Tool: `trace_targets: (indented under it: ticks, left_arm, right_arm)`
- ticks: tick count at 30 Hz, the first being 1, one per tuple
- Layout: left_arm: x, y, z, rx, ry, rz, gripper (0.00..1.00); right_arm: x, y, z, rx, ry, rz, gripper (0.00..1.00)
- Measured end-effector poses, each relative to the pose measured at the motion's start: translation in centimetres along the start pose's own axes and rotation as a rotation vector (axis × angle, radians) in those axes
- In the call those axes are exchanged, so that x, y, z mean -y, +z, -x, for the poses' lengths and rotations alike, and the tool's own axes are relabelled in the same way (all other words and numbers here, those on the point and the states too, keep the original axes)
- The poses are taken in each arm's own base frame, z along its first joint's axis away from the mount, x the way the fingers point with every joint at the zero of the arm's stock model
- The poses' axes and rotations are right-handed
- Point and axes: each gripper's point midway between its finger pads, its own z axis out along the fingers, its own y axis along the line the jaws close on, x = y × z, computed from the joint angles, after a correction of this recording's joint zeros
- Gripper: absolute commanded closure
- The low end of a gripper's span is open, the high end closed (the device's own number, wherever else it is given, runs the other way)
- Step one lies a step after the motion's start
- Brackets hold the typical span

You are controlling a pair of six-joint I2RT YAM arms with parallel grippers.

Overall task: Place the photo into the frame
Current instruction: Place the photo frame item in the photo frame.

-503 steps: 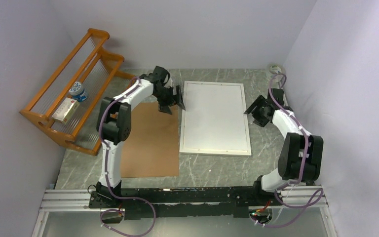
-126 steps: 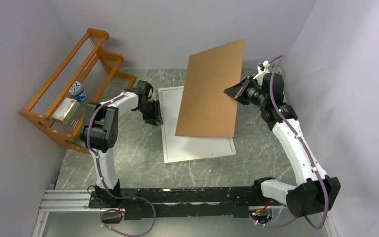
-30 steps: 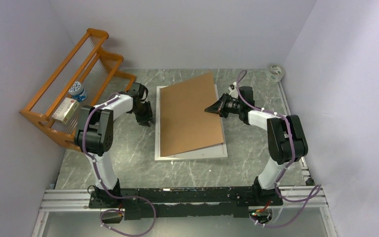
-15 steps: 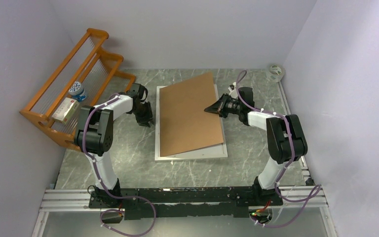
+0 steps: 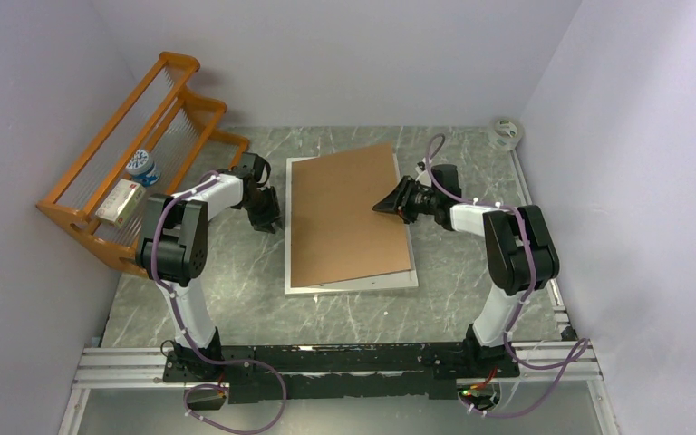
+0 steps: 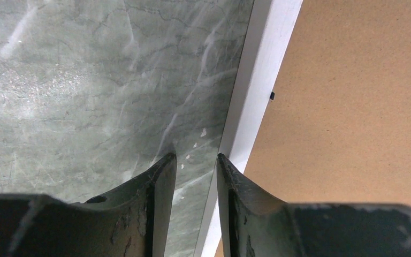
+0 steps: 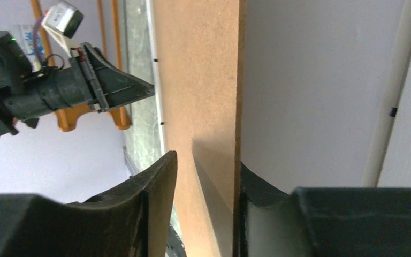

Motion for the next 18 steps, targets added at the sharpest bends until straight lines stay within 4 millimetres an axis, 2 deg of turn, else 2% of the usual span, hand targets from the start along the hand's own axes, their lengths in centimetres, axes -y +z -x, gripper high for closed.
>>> trace_targets:
  ticks: [6, 14, 18]
  left_arm:
    - [-0.1, -0.1, -0.1, -0.007, -0.001, 0.005, 0.58]
    - [-0.3, -0.3, -0.6, -0.024, 0.009, 0.011, 0.57]
    - [-0.3, -0.3, -0.7, -0.030, 0.011, 0.011, 0.57]
  right_arm:
    - [0.5, 0.6, -0.2, -0.038, -0.042, -0.059, 0.33]
    - [1.3, 1.0, -0.8, -0.066, -0.078, -0.139, 0.24]
    - [2.2, 0.9, -1.0, -0.072, -0.085, -0.198, 0.22]
